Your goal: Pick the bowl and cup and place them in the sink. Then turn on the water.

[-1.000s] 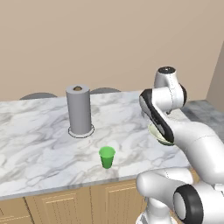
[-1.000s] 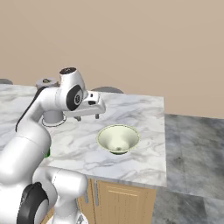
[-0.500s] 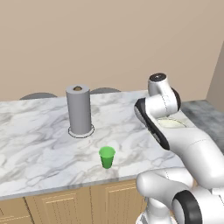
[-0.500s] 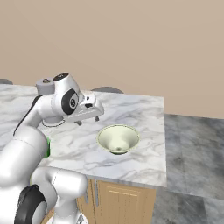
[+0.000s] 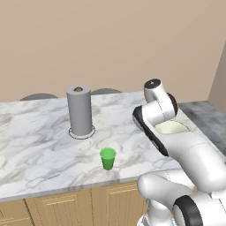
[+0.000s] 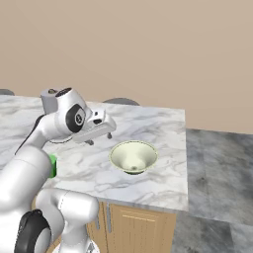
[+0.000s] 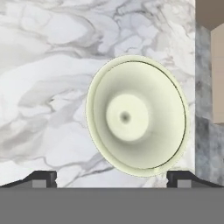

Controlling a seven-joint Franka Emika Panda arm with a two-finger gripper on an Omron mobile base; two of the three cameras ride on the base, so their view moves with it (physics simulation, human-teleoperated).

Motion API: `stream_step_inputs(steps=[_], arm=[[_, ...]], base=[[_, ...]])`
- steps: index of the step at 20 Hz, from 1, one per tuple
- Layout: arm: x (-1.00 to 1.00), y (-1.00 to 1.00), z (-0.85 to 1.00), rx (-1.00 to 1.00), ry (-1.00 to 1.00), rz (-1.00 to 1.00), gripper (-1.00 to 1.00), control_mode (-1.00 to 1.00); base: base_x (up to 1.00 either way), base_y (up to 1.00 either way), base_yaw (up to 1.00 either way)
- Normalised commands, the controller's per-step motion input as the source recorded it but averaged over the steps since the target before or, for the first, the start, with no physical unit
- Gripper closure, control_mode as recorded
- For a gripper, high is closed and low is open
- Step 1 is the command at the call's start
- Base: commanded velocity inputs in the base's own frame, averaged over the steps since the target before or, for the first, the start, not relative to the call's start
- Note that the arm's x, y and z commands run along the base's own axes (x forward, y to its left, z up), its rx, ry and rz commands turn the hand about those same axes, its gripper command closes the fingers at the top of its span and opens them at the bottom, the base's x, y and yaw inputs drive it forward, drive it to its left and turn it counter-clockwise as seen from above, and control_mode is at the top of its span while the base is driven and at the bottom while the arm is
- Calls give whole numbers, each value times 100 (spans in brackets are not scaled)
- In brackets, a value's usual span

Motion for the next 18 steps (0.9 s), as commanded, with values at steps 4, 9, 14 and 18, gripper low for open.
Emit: stream_step_inputs(steps=[4,9,14,18], arm=[[3,0,-31,-11,0,0,-100,-100],[3,0,-34,-10,0,0,-100,-100],[3,0,-28,-9,0,0,-100,-100],[9,0,-11,-5,0,0,-100,-100]], base=[[0,0,0],[0,0,0],[0,0,0],[0,0,0]])
